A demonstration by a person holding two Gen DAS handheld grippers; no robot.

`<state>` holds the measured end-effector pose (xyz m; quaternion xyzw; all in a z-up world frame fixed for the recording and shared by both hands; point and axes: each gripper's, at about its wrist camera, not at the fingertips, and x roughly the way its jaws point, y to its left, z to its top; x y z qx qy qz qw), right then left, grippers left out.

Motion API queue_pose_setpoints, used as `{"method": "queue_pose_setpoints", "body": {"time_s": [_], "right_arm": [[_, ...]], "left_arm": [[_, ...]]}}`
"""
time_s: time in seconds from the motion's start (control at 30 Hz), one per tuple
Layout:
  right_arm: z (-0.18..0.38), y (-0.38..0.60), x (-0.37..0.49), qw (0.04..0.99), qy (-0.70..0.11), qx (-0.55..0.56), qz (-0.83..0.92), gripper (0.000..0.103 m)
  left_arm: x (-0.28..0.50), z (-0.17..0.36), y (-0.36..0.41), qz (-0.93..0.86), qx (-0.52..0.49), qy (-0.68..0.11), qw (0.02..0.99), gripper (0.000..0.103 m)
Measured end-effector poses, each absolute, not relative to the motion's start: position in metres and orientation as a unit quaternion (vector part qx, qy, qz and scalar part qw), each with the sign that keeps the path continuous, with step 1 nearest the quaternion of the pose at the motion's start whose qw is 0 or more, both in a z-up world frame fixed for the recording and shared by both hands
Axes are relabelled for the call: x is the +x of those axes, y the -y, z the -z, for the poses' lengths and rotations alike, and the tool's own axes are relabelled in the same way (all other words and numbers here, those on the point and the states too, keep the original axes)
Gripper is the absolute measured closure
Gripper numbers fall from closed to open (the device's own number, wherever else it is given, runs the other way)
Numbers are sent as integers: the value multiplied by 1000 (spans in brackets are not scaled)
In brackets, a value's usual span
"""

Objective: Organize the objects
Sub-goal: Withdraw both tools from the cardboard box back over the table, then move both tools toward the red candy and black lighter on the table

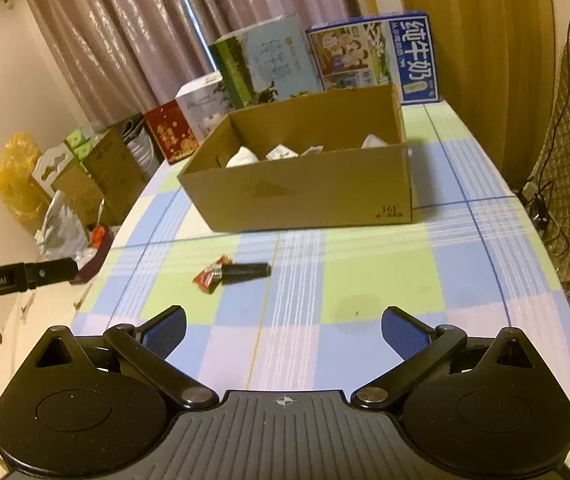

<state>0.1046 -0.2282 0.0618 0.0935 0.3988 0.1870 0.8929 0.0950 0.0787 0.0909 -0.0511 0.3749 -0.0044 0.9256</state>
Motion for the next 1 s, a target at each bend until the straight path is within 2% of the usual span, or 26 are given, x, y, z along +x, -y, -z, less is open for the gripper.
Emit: {"method": "queue_pose_setpoints", "body": {"time_s": [1.0], "right_arm": [[-55, 219, 99, 888, -406, 92, -193, 2]], "left_arm": [[80, -76, -72, 3, -42, -395, 918, 1]]}}
